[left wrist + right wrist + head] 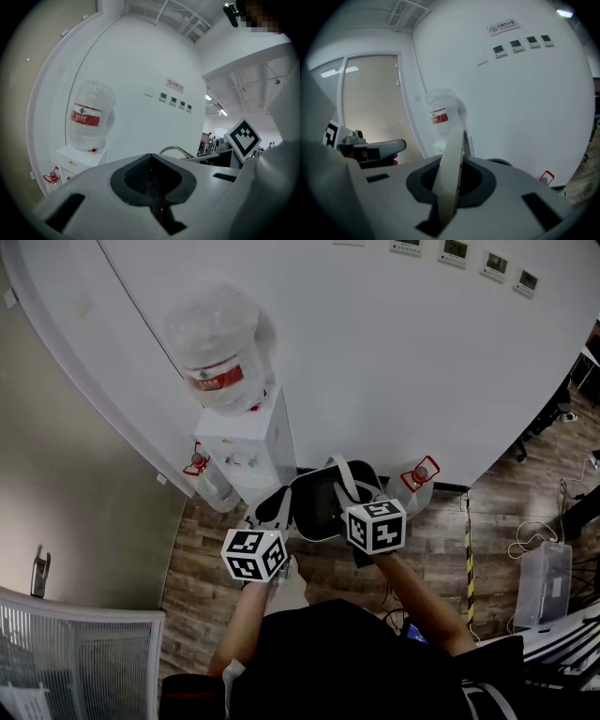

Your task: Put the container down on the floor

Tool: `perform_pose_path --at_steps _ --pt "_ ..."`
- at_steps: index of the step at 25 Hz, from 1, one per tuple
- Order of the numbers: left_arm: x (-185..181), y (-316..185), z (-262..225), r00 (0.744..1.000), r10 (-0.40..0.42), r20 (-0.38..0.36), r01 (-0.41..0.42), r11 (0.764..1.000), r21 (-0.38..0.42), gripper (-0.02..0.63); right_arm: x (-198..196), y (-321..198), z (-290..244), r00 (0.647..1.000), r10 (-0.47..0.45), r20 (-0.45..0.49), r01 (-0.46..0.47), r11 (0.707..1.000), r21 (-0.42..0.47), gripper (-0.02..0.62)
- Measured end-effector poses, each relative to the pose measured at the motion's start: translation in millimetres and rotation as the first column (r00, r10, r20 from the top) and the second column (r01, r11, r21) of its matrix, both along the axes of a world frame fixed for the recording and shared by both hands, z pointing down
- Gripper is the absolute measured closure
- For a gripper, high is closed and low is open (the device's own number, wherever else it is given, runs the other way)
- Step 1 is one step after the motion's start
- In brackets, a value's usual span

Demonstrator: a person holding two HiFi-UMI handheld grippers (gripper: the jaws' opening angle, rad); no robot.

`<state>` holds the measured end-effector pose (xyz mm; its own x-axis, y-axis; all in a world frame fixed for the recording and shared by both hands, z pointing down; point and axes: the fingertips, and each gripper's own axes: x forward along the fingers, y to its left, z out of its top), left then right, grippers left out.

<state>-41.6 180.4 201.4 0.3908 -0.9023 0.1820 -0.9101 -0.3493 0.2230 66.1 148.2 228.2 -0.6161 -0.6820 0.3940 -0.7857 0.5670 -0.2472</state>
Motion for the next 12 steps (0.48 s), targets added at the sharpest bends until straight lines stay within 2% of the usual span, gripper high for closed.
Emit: perform_pose_path --at_steps 12 --pt "-32.4 -80.3 -0.3 0.999 0.017 -0.032 -0.017 1.0 -0.003 0.589 -28.5 -75.5 -2.2 1.0 0.024 -0.021 -0.024 1.0 -0.018 0.561"
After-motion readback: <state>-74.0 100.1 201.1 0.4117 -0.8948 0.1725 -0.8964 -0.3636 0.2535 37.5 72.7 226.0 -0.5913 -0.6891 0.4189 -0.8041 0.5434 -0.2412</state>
